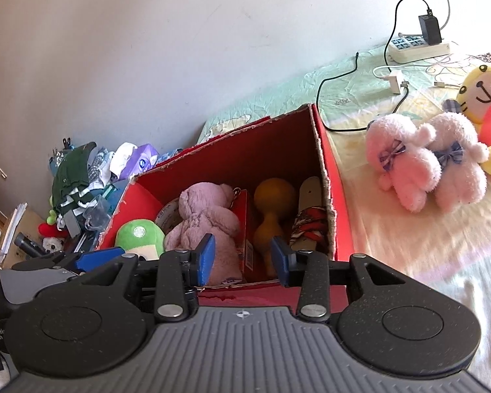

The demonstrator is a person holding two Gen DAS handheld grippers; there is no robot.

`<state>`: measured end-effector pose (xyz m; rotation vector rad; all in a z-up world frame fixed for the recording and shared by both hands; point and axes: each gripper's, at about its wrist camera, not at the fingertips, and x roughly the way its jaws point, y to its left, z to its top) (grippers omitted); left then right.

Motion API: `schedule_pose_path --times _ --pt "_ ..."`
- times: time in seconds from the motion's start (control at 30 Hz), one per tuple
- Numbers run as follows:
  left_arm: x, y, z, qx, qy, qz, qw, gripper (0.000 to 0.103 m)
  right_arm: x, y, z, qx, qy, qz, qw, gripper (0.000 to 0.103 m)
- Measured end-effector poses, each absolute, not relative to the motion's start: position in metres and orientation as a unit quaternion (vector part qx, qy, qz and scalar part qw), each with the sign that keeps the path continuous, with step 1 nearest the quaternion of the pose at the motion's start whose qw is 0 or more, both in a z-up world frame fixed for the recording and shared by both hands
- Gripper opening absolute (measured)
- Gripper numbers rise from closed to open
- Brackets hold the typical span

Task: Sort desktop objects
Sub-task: 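Open both grippers to release the teddy bear inside the box, then withdraw both grippers from the box toward the yellow tiger plush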

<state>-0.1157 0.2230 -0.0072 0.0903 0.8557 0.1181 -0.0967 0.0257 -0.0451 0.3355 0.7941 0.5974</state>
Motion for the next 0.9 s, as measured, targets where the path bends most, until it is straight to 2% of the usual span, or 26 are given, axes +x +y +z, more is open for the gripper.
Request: schedule_pose_path --times 0.9 --pt "-0.115 0.169 0.030 0.070 0.383 0.014 0.921 0.101 -0.103 -0.023 -0.020 0.203 0.316 0.266 0.888 0.044"
